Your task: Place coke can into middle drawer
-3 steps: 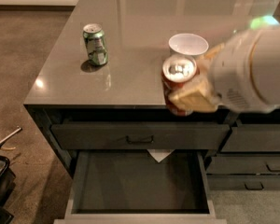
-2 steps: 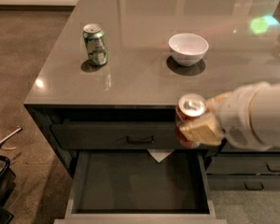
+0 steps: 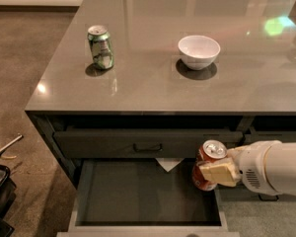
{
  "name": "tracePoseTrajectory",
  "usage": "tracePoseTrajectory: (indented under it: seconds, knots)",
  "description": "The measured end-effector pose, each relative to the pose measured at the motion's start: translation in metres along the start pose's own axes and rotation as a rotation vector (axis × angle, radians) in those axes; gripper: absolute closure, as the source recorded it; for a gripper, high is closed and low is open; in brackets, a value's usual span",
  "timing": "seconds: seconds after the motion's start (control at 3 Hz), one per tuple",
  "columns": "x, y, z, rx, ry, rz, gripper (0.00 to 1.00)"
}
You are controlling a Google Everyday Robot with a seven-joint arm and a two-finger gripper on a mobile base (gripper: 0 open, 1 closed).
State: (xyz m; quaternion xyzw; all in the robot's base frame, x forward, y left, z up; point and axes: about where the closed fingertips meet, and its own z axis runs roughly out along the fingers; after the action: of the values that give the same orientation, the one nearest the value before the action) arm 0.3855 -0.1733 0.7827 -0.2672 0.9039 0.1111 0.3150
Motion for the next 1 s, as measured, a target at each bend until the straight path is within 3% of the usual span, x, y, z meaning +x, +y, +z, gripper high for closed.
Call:
tracePoseTrajectory:
  seconds: [0.33, 0.67, 1.0]
  knots:
    - [0.004, -0.001, 0.004, -0.004, 0.001, 0.009, 1.00]
    - [0.003, 0.003, -0.002, 0.036, -0.039, 0.012, 1.00]
    - [0.034, -0.003, 0.029, 0.049, -0.053, 0.101, 1.00]
